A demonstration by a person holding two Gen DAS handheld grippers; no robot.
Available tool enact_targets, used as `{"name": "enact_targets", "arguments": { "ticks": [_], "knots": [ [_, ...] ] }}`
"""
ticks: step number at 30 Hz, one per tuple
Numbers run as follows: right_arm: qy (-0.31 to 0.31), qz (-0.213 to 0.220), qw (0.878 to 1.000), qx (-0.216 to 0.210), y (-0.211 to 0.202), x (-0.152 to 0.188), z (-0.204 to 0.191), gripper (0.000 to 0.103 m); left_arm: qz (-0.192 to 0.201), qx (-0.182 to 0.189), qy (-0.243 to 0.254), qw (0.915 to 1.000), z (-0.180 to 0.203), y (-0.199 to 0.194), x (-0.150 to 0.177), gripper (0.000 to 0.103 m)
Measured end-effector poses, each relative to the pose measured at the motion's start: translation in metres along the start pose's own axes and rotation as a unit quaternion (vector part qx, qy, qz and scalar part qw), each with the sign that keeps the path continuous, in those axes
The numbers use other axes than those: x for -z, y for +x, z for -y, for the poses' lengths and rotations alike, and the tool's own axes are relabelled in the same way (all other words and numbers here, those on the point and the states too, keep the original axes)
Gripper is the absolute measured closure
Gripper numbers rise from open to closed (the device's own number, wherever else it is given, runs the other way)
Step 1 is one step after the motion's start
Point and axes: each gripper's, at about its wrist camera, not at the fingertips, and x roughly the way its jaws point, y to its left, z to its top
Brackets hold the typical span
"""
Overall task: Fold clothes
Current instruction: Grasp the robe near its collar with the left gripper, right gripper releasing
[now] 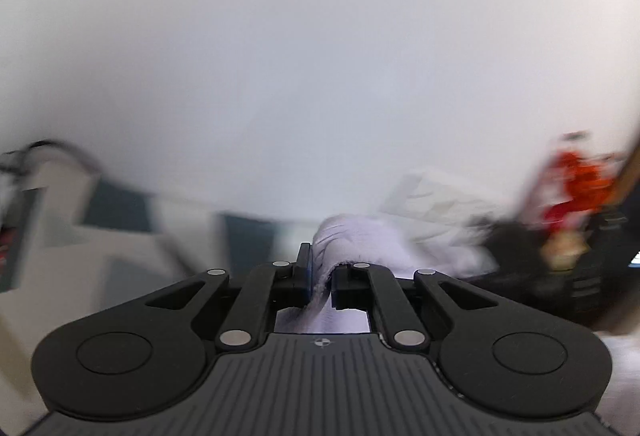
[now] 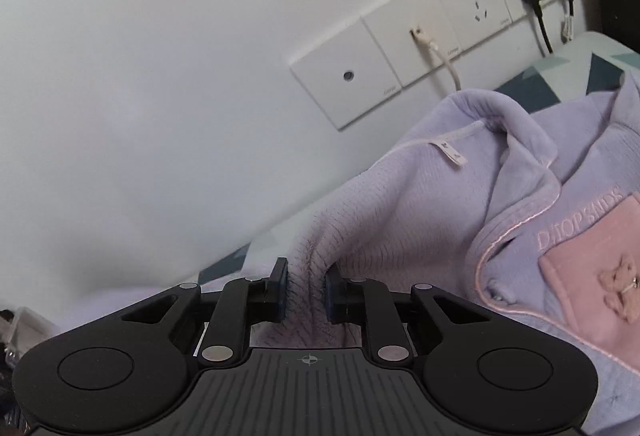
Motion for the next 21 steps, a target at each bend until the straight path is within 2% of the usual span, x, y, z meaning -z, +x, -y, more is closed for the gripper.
{"name": "enact_targets", "arguments": {
  "ticks": [1, 3, 5, 6, 9, 10, 13, 14, 17, 18, 19, 20, 21],
  "knots": [
    [0.000, -0.009, 1.000, 0.000, -0.001, 0.002, 0.006, 0.086, -0.013, 0.031, 0.009, 0.9994, 0.013, -0.002, 0.006, 0.095],
    [-0.007, -0.045, 0.998, 0.043, 0.002, 0.015, 0.019, 0.079, -0.073, 0.092, 0.029, 0.9926, 0.039, 0.011, 0.032, 0.095],
    [-0.003, -0.068, 0.993, 0.097, 0.001, 0.026, 0.032, 0.072, -0.139, 0.145, 0.057, 0.9780, 0.066, 0.024, 0.065, 0.095],
    [0.013, -0.070, 0.992, 0.106, -0.005, 0.029, 0.040, 0.066, -0.171, 0.160, 0.078, 0.9689, 0.080, 0.031, 0.085, 0.095],
    [0.051, -0.061, 0.990, 0.121, -0.027, 0.031, 0.049, 0.062, -0.245, 0.193, 0.120, 0.9425, 0.107, 0.051, 0.135, 0.095],
    [0.044, -0.052, 0.990, 0.122, -0.035, 0.028, 0.044, 0.062, -0.262, 0.198, 0.130, 0.9355, 0.111, 0.058, 0.147, 0.095],
    [0.018, -0.024, 0.993, 0.115, -0.058, 0.019, 0.026, 0.062, -0.301, 0.195, 0.147, 0.9219, 0.119, 0.077, 0.173, 0.094],
    [0.009, -0.022, 0.995, 0.098, -0.063, 0.017, 0.020, 0.061, -0.304, 0.187, 0.157, 0.9210, 0.120, 0.082, 0.179, 0.094],
    [0.003, -0.052, 0.997, 0.053, -0.060, 0.012, 0.005, 0.058, -0.297, 0.163, 0.178, 0.9237, 0.125, 0.087, 0.190, 0.093],
    [0.000, -0.070, 0.996, 0.051, -0.052, 0.016, 0.002, 0.051, -0.297, 0.152, 0.183, 0.9246, 0.128, 0.086, 0.192, 0.088],
    [-0.004, -0.087, 0.995, 0.051, -0.044, 0.020, -0.002, 0.051, -0.295, 0.142, 0.191, 0.9254, 0.133, 0.083, 0.193, 0.085],
    [-0.016, -0.099, 0.993, 0.060, -0.036, 0.027, -0.007, 0.051, -0.288, 0.134, 0.202, 0.9264, 0.133, 0.077, 0.190, 0.077],
    [-0.027, -0.110, 0.991, 0.069, -0.028, 0.034, -0.013, 0.052, -0.279, 0.125, 0.214, 0.9276, 0.133, 0.069, 0.186, 0.064]
  ]
}}
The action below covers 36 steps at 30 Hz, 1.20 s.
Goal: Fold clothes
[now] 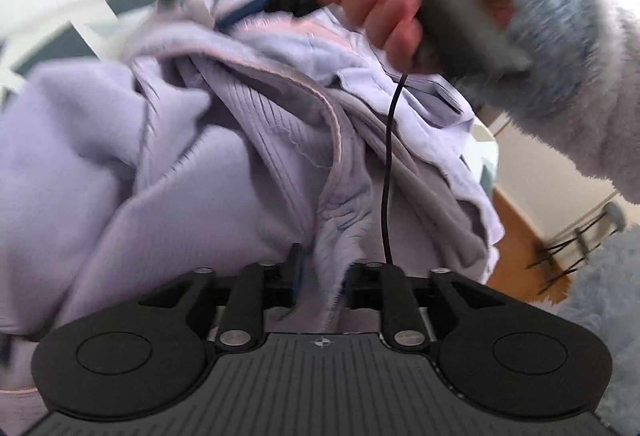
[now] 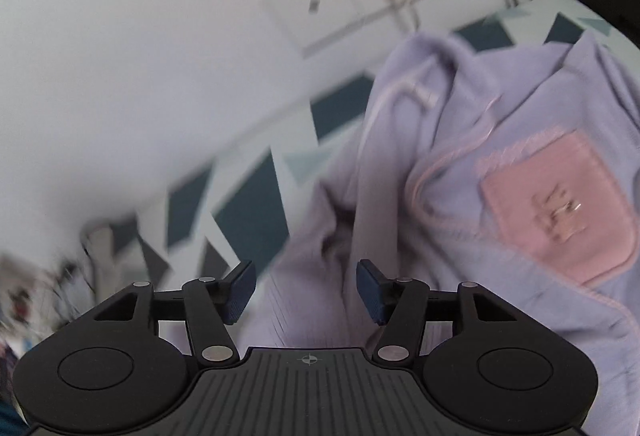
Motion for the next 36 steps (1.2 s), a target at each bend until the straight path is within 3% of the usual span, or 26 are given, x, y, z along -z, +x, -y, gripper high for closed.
{"name": "enact_targets", "arguments": {
  "ticks": [1, 3, 5, 8, 11, 12, 14, 16, 19, 20, 21, 22, 23, 24, 26, 29, 31, 36],
  "knots": [
    [-0.014, -0.005, 1.000, 0.011, 0.006, 0.006, -0.007, 0.052, 0.011, -0.016, 0.011, 0.9997, 0.000, -0.014, 0.001, 0.057],
    [-0.050, 0.002, 0.998, 0.027, 0.007, 0.017, -0.022, 0.052, 0.039, -0.047, 0.025, 0.9978, -0.004, -0.046, 0.006, 0.027],
    [-0.086, -0.010, 0.996, 0.029, 0.005, 0.024, -0.033, 0.050, 0.068, -0.066, -0.008, 0.9954, -0.019, -0.082, 0.009, 0.008],
    [-0.138, -0.027, 0.989, 0.033, 0.002, 0.034, -0.048, 0.050, 0.110, -0.075, -0.078, 0.9881, -0.056, -0.120, 0.013, 0.004],
    [-0.162, -0.042, 0.984, 0.056, 0.004, 0.043, -0.052, 0.050, 0.123, -0.174, -0.118, 0.9699, -0.089, -0.121, 0.011, 0.005],
    [-0.166, -0.043, 0.983, 0.063, 0.003, 0.045, -0.051, 0.052, 0.122, -0.200, -0.100, 0.9670, -0.092, -0.112, 0.007, 0.006],
    [-0.149, -0.037, 0.986, 0.058, -0.001, 0.046, -0.042, 0.065, 0.116, -0.246, -0.058, 0.9604, -0.096, -0.094, -0.002, 0.006],
    [-0.128, -0.025, 0.990, 0.050, -0.006, 0.046, -0.032, 0.088, 0.089, -0.231, -0.004, 0.9689, -0.090, -0.071, -0.014, 0.006],
    [-0.090, 0.010, 0.995, 0.042, -0.024, 0.050, -0.011, 0.091, 0.045, -0.226, 0.040, 0.9722, -0.084, -0.036, -0.025, 0.007],
    [-0.068, 0.023, 0.997, 0.032, -0.031, 0.052, -0.002, 0.091, 0.037, -0.232, 0.044, 0.9709, -0.084, -0.027, -0.027, 0.015],
    [-0.046, 0.036, 0.998, 0.023, -0.039, 0.054, 0.007, 0.091, 0.031, -0.242, 0.045, 0.9688, -0.085, -0.018, -0.028, 0.039],
    [-0.027, 0.046, 0.998, 0.021, -0.046, 0.057, 0.017, 0.091, 0.024, -0.255, 0.041, 0.9659, -0.088, -0.012, -0.028, 0.055],
    [-0.009, 0.056, 0.998, 0.018, -0.053, 0.060, 0.028, 0.092, 0.021, -0.263, 0.027, 0.9642, -0.092, -0.008, -0.029, 0.080],
    [0.010, 0.064, 0.998, 0.017, -0.059, 0.063, 0.038, 0.092, 0.028, -0.259, 0.008, 0.9656, -0.097, -0.010, -0.030, 0.091],
    [0.044, 0.059, 0.997, 0.025, -0.063, 0.072, 0.060, 0.092, 0.049, -0.259, -0.026, 0.9642, -0.106, -0.019, -0.031, 0.095],
    [0.081, 0.055, 0.995, 0.028, -0.063, 0.078, 0.079, 0.093, 0.099, -0.282, -0.062, 0.9524, -0.115, -0.050, -0.036, 0.097],
    [0.093, 0.064, 0.994, 0.008, -0.063, 0.073, 0.079, 0.093, 0.135, -0.298, -0.085, 0.9414, -0.121, -0.074, -0.040, 0.097],
    [0.072, 0.120, 0.986, -0.090, -0.066, 0.057, 0.041, 0.093, 0.264, -0.361, -0.133, 0.8845, -0.116, -0.154, -0.037, 0.098]
  ]
}}
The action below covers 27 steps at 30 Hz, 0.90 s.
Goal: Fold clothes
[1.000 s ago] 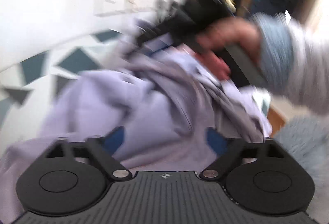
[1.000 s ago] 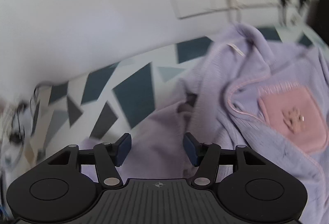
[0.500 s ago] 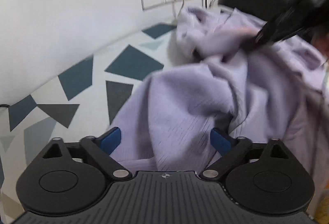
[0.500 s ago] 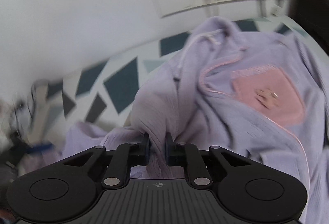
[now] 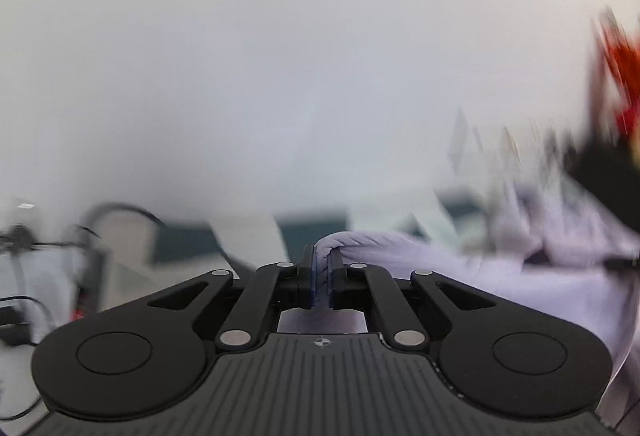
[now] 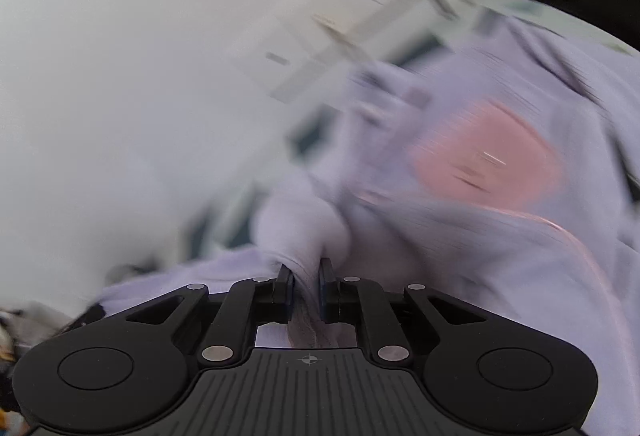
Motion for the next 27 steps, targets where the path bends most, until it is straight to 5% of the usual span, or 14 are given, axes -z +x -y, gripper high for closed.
{"name": "enact_targets", "arguments": {
  "ticks": [1, 4, 8, 10, 11, 12, 14, 18, 21, 25, 27],
  "knots": [
    [0.001, 0.004, 1.000, -0.021, 0.001, -0.001, -0.005, 0.093, 0.016, -0.009, -0.016, 0.9997, -0.007, -0.011, -0.005, 0.098],
    [0.007, -0.003, 0.999, -0.052, 0.009, -0.001, -0.014, 0.092, -0.018, -0.009, -0.031, 0.9993, -0.014, -0.017, 0.011, 0.098],
    [0.010, -0.099, 0.992, 0.081, 0.041, 0.016, 0.014, 0.087, -0.143, 0.008, -0.014, 0.9896, -0.012, 0.014, 0.069, 0.097],
    [0.001, -0.125, 0.985, 0.121, 0.045, 0.023, 0.022, 0.068, -0.186, 0.013, 0.018, 0.9822, -0.006, 0.023, 0.092, 0.090],
    [-0.008, -0.127, 0.983, 0.133, 0.042, 0.023, 0.022, 0.065, -0.193, 0.008, 0.036, 0.9804, -0.003, 0.025, 0.097, 0.077],
    [-0.020, -0.127, 0.982, 0.139, 0.038, 0.020, 0.019, 0.062, -0.187, 0.002, 0.045, 0.9813, -0.002, 0.022, 0.097, 0.057],
    [-0.046, -0.117, 0.982, 0.138, 0.030, 0.008, 0.007, 0.062, -0.172, -0.010, 0.060, 0.9832, 0.000, 0.017, 0.095, 0.034],
    [-0.060, -0.086, 0.991, 0.082, 0.020, -0.023, -0.019, 0.062, -0.133, -0.005, 0.058, 0.9893, -0.014, 0.010, 0.075, 0.033],
    [-0.072, -0.081, 0.993, 0.056, 0.053, -0.045, -0.040, 0.059, -0.122, -0.023, 0.076, 0.9894, -0.020, 0.025, 0.065, 0.028],
    [-0.134, -0.084, 0.981, 0.111, 0.128, -0.064, -0.056, 0.058, -0.162, 0.016, 0.039, 0.9859, -0.027, 0.067, 0.060, 0.024],
    [-0.172, -0.091, 0.968, 0.158, 0.161, -0.060, -0.063, 0.070, -0.187, 0.033, 0.006, 0.9817, -0.030, 0.090, 0.058, 0.024]
  ]
}}
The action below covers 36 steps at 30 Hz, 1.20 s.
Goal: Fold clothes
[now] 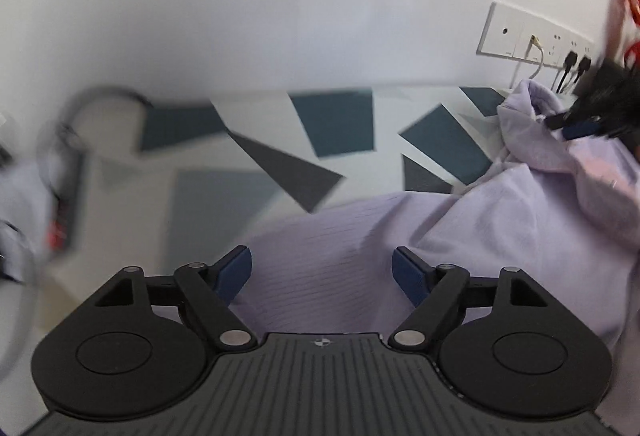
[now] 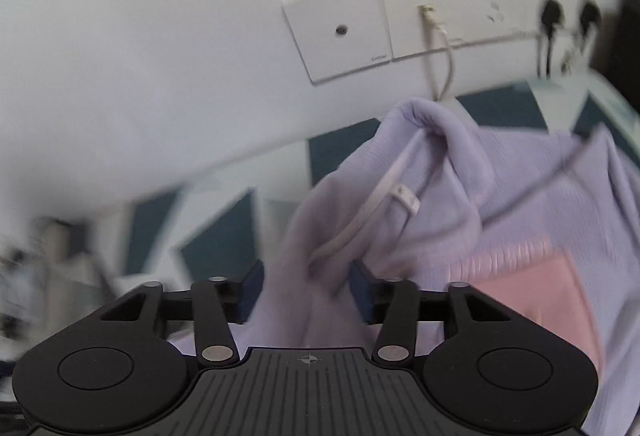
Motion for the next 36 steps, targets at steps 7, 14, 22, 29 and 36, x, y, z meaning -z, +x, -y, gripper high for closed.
{"name": "enact_targets", "arguments": {
  "ticks": [7, 14, 22, 29, 36],
  "knots": [
    [0.001, -0.046, 0.998, -0.042, 0.024, 0.004, 0.011, 0.094, -0.039, 0.004, -0.023, 0.9990, -0.001, 0.041, -0.004, 0.064],
    [0.112, 0.082, 0.978, -0.158, -0.059, 0.028, 0.084, 0.097, 0.034, 0.007, -0.097, 0.9947, -0.009, -0.013, 0.019, 0.086],
    [0.084, -0.012, 0.986, -0.146, -0.032, 0.045, 0.082, 0.095, 0.071, 0.010, -0.114, 0.9909, 0.005, -0.051, 0.026, 0.086],
    [0.019, -0.070, 0.993, -0.090, -0.017, 0.027, 0.051, 0.076, 0.017, -0.004, -0.062, 0.9979, 0.013, -0.036, 0.046, 0.081],
    [-0.003, -0.112, 0.991, -0.069, 0.005, 0.010, 0.036, 0.065, 0.032, -0.015, -0.046, 0.9983, 0.018, -0.034, 0.045, 0.084]
  ]
}}
